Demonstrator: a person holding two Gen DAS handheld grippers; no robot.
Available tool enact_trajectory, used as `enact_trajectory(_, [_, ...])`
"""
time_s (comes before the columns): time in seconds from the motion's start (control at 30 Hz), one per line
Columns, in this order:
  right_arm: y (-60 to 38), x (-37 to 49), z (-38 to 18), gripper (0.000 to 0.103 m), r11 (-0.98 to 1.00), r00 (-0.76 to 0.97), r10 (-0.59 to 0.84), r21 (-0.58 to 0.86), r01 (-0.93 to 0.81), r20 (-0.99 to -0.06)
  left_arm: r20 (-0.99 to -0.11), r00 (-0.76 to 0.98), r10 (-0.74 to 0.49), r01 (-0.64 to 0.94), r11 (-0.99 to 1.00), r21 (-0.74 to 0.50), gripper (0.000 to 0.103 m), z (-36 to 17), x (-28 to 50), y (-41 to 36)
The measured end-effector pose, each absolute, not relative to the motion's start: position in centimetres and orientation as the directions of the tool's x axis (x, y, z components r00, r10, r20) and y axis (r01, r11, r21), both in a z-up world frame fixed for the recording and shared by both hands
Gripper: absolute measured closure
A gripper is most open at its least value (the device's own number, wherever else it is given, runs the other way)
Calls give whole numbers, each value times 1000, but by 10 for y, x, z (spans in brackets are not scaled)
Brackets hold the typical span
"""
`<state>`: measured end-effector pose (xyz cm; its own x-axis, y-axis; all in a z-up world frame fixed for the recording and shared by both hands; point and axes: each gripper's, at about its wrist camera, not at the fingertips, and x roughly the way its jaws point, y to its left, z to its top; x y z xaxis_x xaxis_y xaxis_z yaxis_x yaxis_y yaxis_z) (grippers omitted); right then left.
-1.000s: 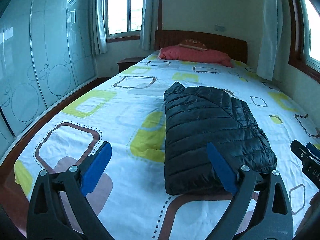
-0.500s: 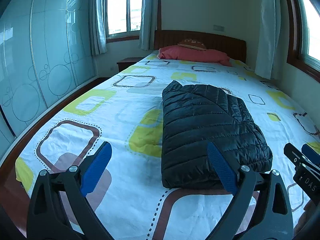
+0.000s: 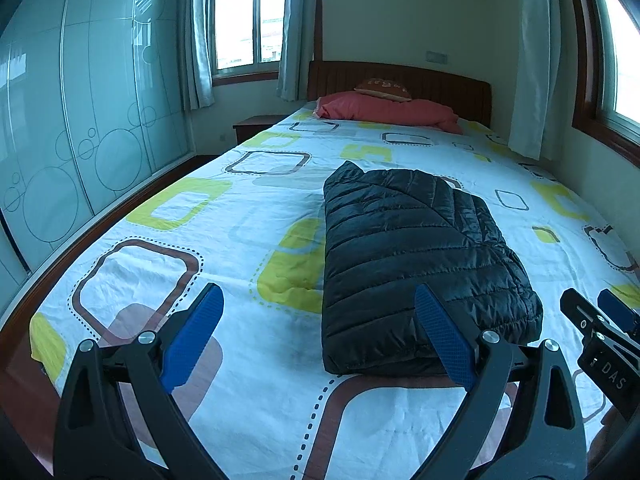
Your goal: Fold large clothes
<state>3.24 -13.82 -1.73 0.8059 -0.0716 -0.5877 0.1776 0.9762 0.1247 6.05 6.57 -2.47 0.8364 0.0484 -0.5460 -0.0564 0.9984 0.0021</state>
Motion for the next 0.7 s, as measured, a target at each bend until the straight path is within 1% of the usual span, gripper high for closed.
enact_trajectory(0.7, [-133, 30, -16, 32, 978, 810, -71, 121, 172, -582, -550, 834, 52, -60, 998, 4, 7, -26, 61, 66])
